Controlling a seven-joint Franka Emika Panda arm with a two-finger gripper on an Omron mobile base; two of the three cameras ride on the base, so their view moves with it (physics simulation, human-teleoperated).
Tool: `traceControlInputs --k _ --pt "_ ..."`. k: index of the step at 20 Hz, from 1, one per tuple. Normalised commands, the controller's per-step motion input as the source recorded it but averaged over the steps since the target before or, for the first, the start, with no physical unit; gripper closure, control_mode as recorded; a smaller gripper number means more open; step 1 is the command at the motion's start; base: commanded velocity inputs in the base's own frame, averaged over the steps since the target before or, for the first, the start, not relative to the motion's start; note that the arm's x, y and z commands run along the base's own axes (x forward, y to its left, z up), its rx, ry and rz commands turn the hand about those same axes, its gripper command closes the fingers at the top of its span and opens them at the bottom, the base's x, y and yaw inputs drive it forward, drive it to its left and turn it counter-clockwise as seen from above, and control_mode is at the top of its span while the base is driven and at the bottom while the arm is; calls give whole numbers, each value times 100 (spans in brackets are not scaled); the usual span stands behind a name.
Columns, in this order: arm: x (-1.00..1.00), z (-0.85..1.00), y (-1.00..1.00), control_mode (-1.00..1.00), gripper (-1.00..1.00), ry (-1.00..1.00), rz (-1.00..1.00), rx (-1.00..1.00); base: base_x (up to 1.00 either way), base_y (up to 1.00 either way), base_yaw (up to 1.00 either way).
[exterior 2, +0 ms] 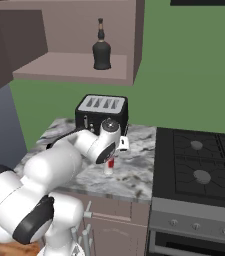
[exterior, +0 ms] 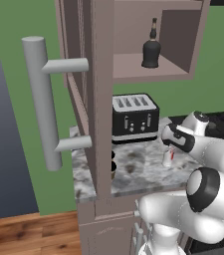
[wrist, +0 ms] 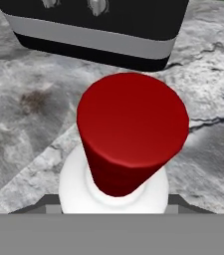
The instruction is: Sort all alcoholic drinks to one cabinet, and non-alcoholic drinks to the other.
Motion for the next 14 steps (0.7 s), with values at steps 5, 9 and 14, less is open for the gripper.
traceControlInputs --k 5,9,14 --pt "-8 23 8 -100 100 -3 0 -2 0 0 0" --pt "-5 39 8 -100 100 -6 -2 -3 0 0 0" --pt "-7 43 8 -100 100 -7 -1 -1 0 0 0"
